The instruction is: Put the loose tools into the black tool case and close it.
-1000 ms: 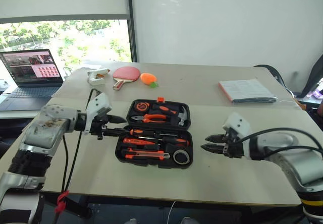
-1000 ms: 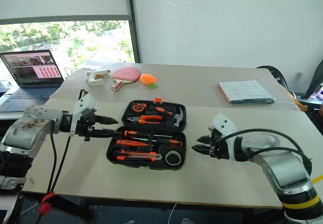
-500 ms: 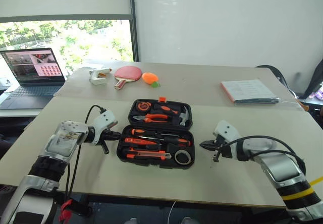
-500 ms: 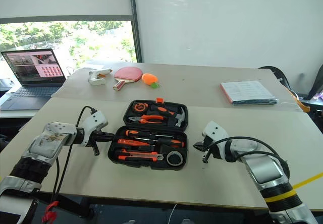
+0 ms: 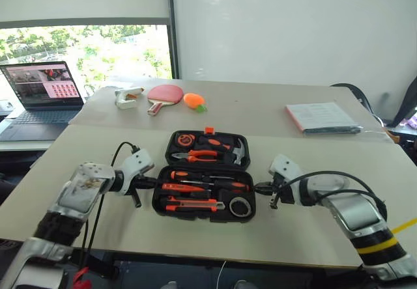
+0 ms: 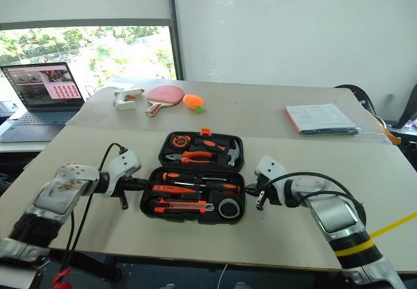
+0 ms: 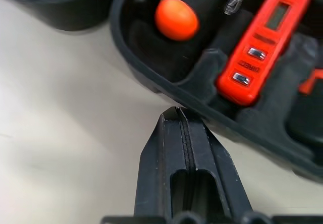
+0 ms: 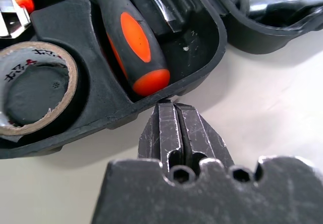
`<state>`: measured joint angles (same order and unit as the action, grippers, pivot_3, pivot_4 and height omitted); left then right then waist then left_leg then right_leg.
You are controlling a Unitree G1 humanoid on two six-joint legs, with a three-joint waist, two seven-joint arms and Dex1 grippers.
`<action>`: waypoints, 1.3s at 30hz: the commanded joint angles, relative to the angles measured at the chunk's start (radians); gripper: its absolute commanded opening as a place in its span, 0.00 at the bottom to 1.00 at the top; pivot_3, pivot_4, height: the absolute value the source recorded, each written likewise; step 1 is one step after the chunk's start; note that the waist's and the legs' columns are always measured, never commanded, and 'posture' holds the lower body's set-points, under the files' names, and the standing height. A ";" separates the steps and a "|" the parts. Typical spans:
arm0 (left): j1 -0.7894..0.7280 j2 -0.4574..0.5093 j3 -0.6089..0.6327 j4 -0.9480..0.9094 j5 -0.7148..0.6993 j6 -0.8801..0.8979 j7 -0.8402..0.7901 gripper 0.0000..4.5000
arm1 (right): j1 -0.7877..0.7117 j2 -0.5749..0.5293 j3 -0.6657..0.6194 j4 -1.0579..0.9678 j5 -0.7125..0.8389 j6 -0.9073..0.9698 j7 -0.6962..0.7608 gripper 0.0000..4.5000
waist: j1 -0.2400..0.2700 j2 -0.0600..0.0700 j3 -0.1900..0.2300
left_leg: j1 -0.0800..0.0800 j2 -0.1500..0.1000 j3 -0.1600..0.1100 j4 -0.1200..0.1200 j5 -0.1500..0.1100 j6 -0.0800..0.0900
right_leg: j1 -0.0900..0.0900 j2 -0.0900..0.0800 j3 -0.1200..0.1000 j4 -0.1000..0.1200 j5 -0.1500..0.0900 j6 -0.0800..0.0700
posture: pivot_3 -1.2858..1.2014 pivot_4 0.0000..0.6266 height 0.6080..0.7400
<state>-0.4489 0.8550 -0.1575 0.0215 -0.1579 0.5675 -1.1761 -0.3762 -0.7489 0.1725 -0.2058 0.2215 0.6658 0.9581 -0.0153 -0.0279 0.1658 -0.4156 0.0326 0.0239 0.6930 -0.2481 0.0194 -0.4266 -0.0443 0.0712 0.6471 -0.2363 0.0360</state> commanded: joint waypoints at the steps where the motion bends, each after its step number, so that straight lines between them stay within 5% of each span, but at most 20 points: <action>1: 0.057 0.033 -0.007 -0.146 -0.081 0.019 -0.098 0.01 | 0.045 -0.014 0.005 -0.155 0.072 0.004 0.059 0.00 | 0.000 0.000 0.000 | 0.000 0.000 0.000 0.000 0.000 0.000 | 0.000 0.000 0.000 0.000 0.000 0.000 | 0.52 0.24 0.98; 10: 0.146 0.063 0.024 -0.140 -0.047 0.044 -0.033 0.01 | 0.170 -0.040 -0.022 -0.216 0.031 0.003 -0.011 0.00 | -0.002 0.000 0.000 | 0.005 0.000 0.001 0.000 0.000 0.000 | 0.004 0.000 0.001 0.001 0.000 0.000 | 0.52 0.24 0.98; 12: 0.140 0.065 0.055 -0.114 -0.062 0.075 -0.017 0.12 | 0.180 -0.059 -0.049 -0.205 0.017 -0.003 -0.030 0.00 | 0.000 0.000 0.000 | 0.007 0.000 0.001 0.000 0.000 0.000 | 0.005 0.000 0.001 0.001 0.000 0.000 | 0.52 0.24 0.98; 17: 0.130 0.101 0.118 -0.010 -0.060 0.111 0.035 0.52 | 0.206 -0.115 -0.163 -0.210 0.069 0.041 -0.026 0.42 | 0.001 0.000 0.000 | 0.007 0.000 0.001 0.001 0.000 0.000 | 0.005 0.000 0.001 0.001 0.000 0.000 | 0.52 0.24 0.98; 23: -0.037 0.035 0.227 0.104 -0.201 0.437 0.115 1.00 | 0.130 -0.095 -0.305 -0.128 0.198 0.202 -0.056 0.88 | -0.003 0.000 0.000 | 0.009 0.002 0.001 0.001 0.000 0.000 | 0.005 0.003 0.001 0.002 0.000 -0.001 | 0.52 0.24 0.98; 25: -0.090 0.012 0.226 0.102 -0.238 0.536 0.130 1.00 | 0.067 -0.063 -0.320 -0.081 0.233 0.273 -0.091 0.99 | -0.003 0.000 0.000 | 0.008 0.001 0.001 0.001 0.001 -0.001 | 0.005 0.002 0.001 0.002 0.000 -0.001 | 0.52 0.24 0.98; 31: -0.311 -0.151 0.262 0.230 -0.245 0.802 0.340 1.00 | -0.143 0.063 -0.321 0.089 0.298 0.478 -0.202 0.99 | 0.001 -0.001 0.000 | 0.005 0.000 0.000 0.001 0.001 -0.001 | 0.004 0.002 0.001 0.002 0.001 -0.001 | 0.52 0.24 0.98; 39: -0.399 -0.246 0.264 0.306 -0.246 0.812 0.454 1.00 | -0.272 0.184 -0.312 0.234 0.308 0.556 -0.290 0.99 | -0.003 -0.001 0.000 | 0.000 0.000 -0.001 0.000 0.000 -0.001 | -0.001 0.000 0.000 0.002 0.001 -0.001 | 0.52 0.24 0.98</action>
<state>-0.8234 0.6134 0.0943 0.3308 -0.3927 1.3787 -0.7305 -0.6229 -0.5669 -0.1255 0.0306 0.5220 1.2198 0.6809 -0.0188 -0.0285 0.1660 -0.4153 0.0323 0.0232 0.6928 -0.2476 0.0185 -0.4276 -0.0439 0.0715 0.6490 -0.2354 0.0348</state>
